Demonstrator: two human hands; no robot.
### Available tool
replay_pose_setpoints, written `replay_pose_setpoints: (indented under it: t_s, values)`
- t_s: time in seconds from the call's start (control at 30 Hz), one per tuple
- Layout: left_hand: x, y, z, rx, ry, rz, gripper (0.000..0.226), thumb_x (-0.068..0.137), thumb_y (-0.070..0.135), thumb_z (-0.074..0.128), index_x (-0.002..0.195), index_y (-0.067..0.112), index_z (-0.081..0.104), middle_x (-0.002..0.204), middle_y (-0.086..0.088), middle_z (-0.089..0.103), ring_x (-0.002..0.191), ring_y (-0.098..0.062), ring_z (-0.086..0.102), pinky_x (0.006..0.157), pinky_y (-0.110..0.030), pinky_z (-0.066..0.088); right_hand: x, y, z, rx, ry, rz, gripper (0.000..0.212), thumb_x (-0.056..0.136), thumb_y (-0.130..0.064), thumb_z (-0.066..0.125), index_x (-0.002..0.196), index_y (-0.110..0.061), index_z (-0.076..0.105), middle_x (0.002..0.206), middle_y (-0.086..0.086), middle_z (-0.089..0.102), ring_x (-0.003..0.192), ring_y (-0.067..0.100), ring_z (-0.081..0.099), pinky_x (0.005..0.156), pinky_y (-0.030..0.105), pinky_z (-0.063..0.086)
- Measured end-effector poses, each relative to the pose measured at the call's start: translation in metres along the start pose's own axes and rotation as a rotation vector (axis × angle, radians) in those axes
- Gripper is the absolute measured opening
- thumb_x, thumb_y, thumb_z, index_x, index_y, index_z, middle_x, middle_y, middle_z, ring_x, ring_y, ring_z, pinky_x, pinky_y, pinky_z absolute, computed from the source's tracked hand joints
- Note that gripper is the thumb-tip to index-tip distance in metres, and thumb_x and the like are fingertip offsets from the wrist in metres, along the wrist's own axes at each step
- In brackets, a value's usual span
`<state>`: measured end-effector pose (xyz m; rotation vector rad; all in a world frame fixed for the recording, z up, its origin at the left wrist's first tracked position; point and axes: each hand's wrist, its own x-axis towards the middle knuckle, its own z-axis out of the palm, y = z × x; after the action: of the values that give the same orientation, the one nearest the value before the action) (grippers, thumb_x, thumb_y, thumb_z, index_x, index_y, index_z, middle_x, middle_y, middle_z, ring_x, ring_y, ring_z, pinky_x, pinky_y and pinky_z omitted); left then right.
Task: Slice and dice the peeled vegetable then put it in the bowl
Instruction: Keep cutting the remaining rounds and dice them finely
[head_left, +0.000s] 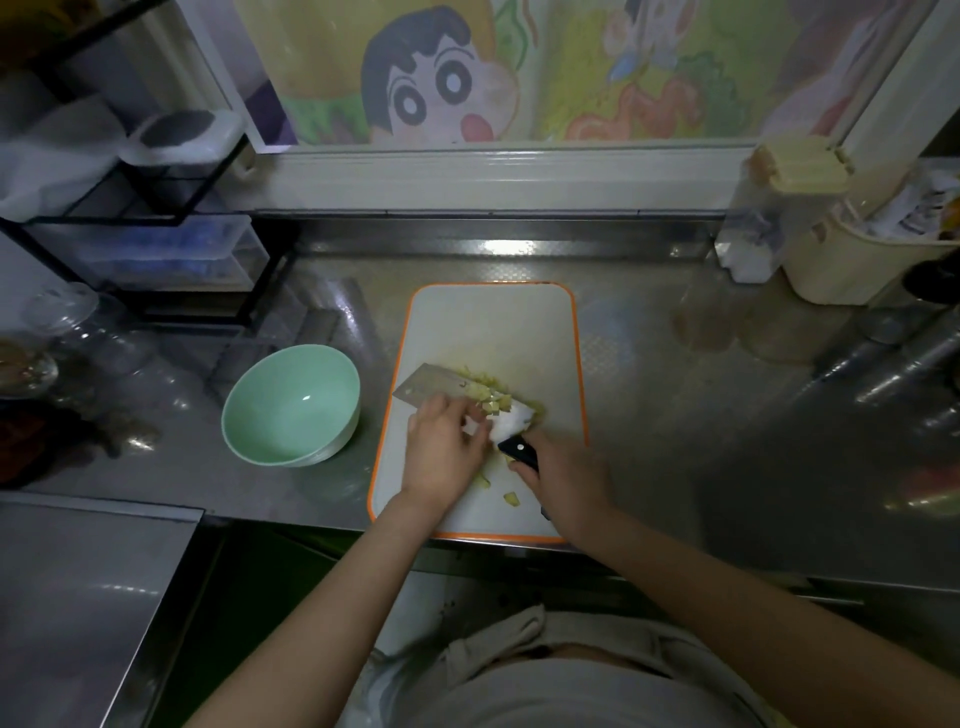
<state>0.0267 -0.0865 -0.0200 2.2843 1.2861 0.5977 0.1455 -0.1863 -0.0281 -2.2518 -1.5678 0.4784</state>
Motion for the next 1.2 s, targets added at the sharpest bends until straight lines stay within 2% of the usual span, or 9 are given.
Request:
replay_pose_setpoints:
  t_s: [0.13,0.3,0.47,0.6,0.83,0.93,1.0,1.07,1.2]
  values:
    - [0.007,0.016,0.011,0.068,-0.127,0.033,0.020,0.082,0.038,0.066,0.084,0.018,0.068,0.087,-0.004,0.054,0.098,-0.022,0.048,0.086,-0.030,0.032,0.000,-0.004,0.007,0.003,0.005,-0.032,0.029,0.093,-0.039,0.052,0.115,-0.020,0.058,0.103,0.001,0.065,0.094,0.019,0.061,0.078,0.036,0.050]
    - [0.008,0.015,0.016,0.026,-0.297,-0.048,0.024,0.085,0.028,0.060,0.064,0.019,0.054,0.081,-0.014,0.063,0.088,-0.032,0.058,0.073,-0.033,0.039,-0.007,-0.004,0.007,-0.090,0.001,-0.043,0.036,0.094,-0.044,0.047,0.116,-0.019,0.059,0.109,0.002,0.063,0.101,0.018,0.057,0.080,0.033,0.048]
    - [0.005,0.017,0.019,0.163,-0.383,-0.024,0.023,0.093,0.029,0.051,0.082,0.011,0.061,0.097,-0.016,0.064,0.098,-0.034,0.054,0.082,-0.037,0.037,-0.011,-0.006,0.008,-0.083,0.008,-0.061,0.036,0.092,-0.041,0.052,0.122,-0.022,0.056,0.112,0.002,0.062,0.103,0.020,0.056,0.079,0.032,0.045]
    - [0.002,0.014,0.015,0.056,-0.411,-0.012,0.007,0.089,0.017,0.057,0.087,0.012,0.060,0.096,-0.012,0.066,0.098,-0.031,0.057,0.083,-0.038,0.044,-0.014,-0.004,0.009,-0.090,-0.001,-0.057,0.035,0.093,-0.041,0.051,0.122,-0.023,0.055,0.113,0.002,0.060,0.103,0.020,0.055,0.078,0.032,0.047]
    - [0.002,0.017,0.008,0.008,-0.499,-0.105,0.010,0.086,0.008,0.057,0.088,0.005,0.067,0.098,-0.013,0.069,0.096,-0.025,0.061,0.074,-0.023,0.038,-0.019,-0.006,0.011,-0.122,-0.036,-0.086,0.035,0.094,-0.044,0.048,0.122,-0.023,0.055,0.112,0.000,0.062,0.099,0.018,0.058,0.075,0.030,0.047]
    - [0.000,0.012,0.008,-0.082,-0.361,-0.072,0.012,0.089,0.003,0.049,0.083,0.012,0.055,0.090,-0.014,0.064,0.090,-0.029,0.059,0.075,-0.031,0.044,-0.017,-0.005,0.009,-0.098,-0.034,-0.080,0.033,0.094,-0.042,0.048,0.118,-0.020,0.057,0.109,0.001,0.062,0.096,0.019,0.058,0.069,0.028,0.043]
    - [-0.003,0.008,0.004,-0.203,-0.149,-0.075,0.014,0.091,0.001,0.046,0.084,0.013,0.047,0.083,-0.010,0.057,0.081,-0.028,0.057,0.072,-0.038,0.048,-0.015,-0.002,0.005,-0.069,-0.022,-0.050,0.032,0.095,-0.041,0.048,0.116,-0.020,0.057,0.107,0.002,0.061,0.095,0.019,0.058,0.069,0.028,0.042]
    - [-0.007,0.000,-0.004,-0.211,0.034,-0.101,0.008,0.092,0.005,0.047,0.087,0.011,0.048,0.081,-0.005,0.054,0.076,-0.024,0.053,0.068,-0.034,0.043,-0.012,0.002,0.002,-0.044,-0.005,-0.017,0.032,0.095,-0.043,0.047,0.115,-0.019,0.057,0.105,0.003,0.061,0.092,0.019,0.059,0.074,0.033,0.049]
    - [-0.017,-0.033,-0.011,-0.184,0.103,-0.219,0.003,0.089,0.007,0.055,0.087,0.007,0.052,0.082,-0.009,0.061,0.078,-0.030,0.058,0.068,-0.035,0.044,-0.011,0.006,-0.003,0.048,-0.006,0.034,0.032,0.097,-0.041,0.045,0.114,-0.016,0.056,0.097,0.004,0.064,0.081,0.019,0.062,0.070,0.033,0.051]
